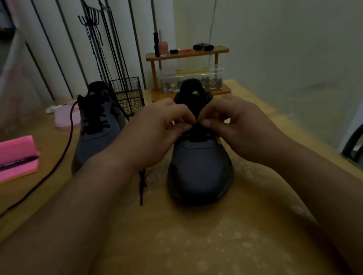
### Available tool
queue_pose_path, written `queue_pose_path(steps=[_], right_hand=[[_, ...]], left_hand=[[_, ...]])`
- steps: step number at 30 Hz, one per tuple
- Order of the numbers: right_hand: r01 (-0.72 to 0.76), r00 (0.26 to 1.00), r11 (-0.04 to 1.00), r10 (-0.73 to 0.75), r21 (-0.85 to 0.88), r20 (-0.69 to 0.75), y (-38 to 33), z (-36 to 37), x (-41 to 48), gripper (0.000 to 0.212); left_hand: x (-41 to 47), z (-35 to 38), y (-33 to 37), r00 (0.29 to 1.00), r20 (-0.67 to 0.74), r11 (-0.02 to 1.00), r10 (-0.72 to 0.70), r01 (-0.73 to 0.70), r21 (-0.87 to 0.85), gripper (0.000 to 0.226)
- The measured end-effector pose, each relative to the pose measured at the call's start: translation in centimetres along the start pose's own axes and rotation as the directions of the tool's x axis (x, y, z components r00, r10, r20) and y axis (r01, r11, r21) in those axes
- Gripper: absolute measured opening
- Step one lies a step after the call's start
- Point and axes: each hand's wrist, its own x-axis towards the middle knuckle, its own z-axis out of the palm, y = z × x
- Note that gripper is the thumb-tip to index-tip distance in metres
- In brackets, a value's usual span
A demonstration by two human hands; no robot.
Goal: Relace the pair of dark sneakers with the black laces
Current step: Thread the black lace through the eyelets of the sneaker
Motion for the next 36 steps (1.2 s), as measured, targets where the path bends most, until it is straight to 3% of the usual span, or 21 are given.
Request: queue_pose_path(steps=[13,22,27,32,36], right_hand=[[0.013,0.990,1.000,-0.013,0.001,-0.137,0.5,1.1,-0.2,0.005],[-0.044,0.994,0.999,0.044,0.005,-0.103,0.2,1.0,-0.5,0.010],[-0.146,0.985,0.970,0.162,0.194,-0.067,0.4,0.9,-0.4,0.015],[-0.121,0.993,0.958,0.121,0.261,0.013,0.6,0.4,-0.5,0.006],[-0.041,0.999,0.986,0.038,0.162,0.017,0.3,0.3,-0.5,0.005]], left_hand=[[0.1,1.6,0.2,0.986,-0.123,0.991,0.116,-0.105,0.088,0.005],[-0.1,2.7,0.2,0.978,-0.206,0.997,0.038,-0.023,0.073,0.005],[-0.4,3.1,-0.2,0.974,-0.226,0.999,-0.036,0.031,-0.028,0.007],[-0.1,2.2,-0.1,0.993,-0.097,0.989,-0.066,0.052,-0.141,0.005],[-0.1,1.5,-0.2,0.998,-0.044,0.988,-0.037,0.030,-0.154,0.012]])
